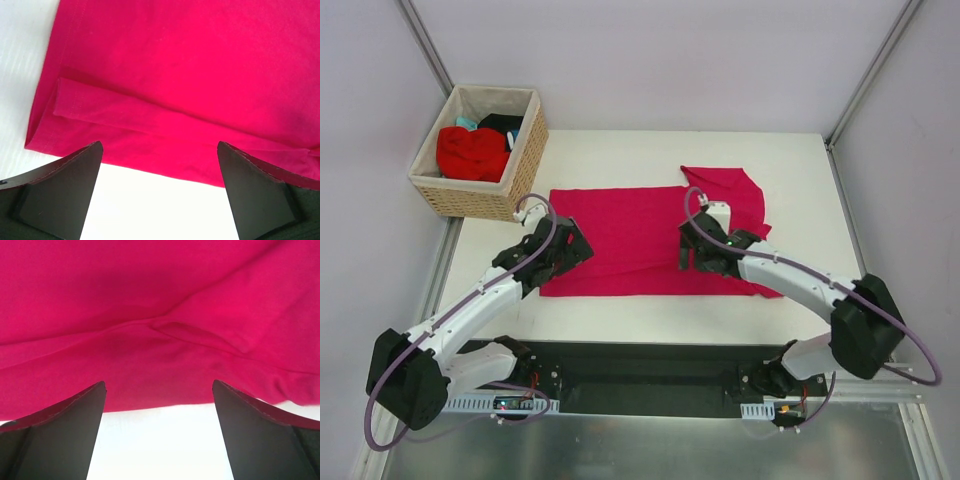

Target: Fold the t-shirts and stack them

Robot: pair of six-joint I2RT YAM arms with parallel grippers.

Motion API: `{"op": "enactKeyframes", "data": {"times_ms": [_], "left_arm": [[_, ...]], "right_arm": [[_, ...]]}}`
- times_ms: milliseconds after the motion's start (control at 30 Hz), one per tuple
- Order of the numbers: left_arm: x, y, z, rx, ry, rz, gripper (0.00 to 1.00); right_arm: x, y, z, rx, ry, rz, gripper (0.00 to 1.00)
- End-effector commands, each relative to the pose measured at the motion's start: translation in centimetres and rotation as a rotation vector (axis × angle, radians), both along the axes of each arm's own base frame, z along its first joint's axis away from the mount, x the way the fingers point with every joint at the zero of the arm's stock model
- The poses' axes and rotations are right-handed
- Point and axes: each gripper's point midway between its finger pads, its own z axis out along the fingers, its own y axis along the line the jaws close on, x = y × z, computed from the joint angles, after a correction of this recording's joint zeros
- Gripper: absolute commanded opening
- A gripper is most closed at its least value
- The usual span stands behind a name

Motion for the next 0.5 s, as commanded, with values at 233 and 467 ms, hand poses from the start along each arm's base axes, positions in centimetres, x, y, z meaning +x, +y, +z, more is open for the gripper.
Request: {"op": "enactKeyframes", "data": {"times_ms": [233, 467], "left_arm": [[0.3, -0.2, 1.3, 0.016, -0.025, -0.007, 0.99], [-0.1, -0.7, -0.2, 0.014, 0.027, -0.019, 0.99]], "right_arm": [[-0.2, 4.5, -4.6, -0.036, 0.078, 0.082, 0.91], [-1.9, 3.1, -6.2, -0.044, 0.11, 0.068, 0.92]]}}
